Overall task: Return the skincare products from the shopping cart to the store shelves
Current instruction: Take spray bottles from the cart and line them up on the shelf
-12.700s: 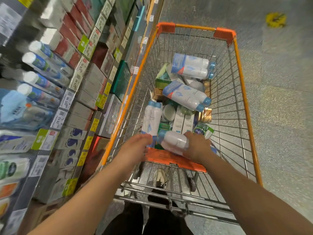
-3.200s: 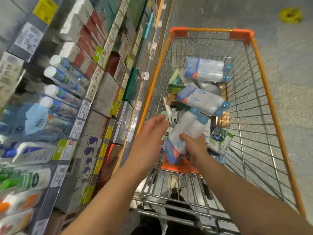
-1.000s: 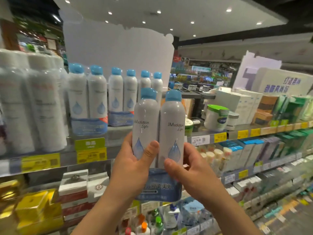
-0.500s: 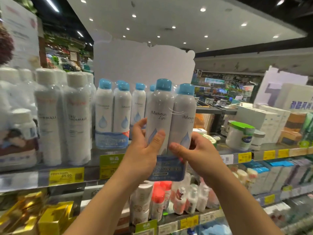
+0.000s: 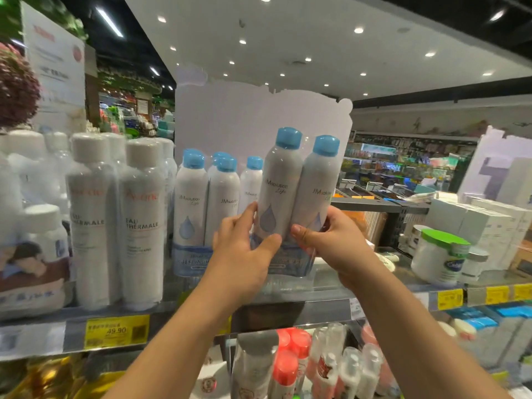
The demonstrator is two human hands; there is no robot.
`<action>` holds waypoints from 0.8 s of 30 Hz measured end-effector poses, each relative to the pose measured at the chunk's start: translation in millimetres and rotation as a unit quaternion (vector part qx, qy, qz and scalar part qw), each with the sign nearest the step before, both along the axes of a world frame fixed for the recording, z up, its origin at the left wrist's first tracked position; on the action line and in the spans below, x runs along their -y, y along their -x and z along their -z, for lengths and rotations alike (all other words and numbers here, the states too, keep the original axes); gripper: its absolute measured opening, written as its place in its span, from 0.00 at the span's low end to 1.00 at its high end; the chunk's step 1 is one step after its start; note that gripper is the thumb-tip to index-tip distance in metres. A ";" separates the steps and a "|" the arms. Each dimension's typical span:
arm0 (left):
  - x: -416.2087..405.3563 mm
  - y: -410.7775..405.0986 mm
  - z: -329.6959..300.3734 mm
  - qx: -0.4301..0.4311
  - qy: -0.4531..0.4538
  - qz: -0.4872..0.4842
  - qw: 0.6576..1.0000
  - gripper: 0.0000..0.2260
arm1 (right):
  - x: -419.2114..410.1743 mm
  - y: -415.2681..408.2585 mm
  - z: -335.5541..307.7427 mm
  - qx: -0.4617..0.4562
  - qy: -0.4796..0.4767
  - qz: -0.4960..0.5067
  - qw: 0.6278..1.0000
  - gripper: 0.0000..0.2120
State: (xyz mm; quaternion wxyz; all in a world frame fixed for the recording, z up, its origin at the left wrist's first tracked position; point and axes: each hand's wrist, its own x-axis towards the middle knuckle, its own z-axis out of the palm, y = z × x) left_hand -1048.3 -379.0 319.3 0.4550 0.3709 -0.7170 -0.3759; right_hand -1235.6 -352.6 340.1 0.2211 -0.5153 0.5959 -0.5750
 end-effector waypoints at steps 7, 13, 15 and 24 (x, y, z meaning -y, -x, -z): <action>17.8 -3.3 3.9 0.017 -0.039 0.000 0.999 0.25 | 32.7 1.5 19.7 0.011 -0.021 0.001 1.000 0.17; 26.0 -1.6 9.9 0.087 -0.032 -0.013 0.996 0.29 | 48.8 6.1 32.2 0.012 -0.035 -0.008 0.999 0.18; 29.3 -0.8 11.9 0.112 -0.036 -0.022 0.993 0.31 | 50.9 5.7 33.3 0.007 -0.038 -0.015 0.999 0.19; 32.5 1.3 15.2 0.167 -0.042 -0.037 0.984 0.34 | 64.8 6.4 40.8 0.024 -0.044 -0.012 0.999 0.16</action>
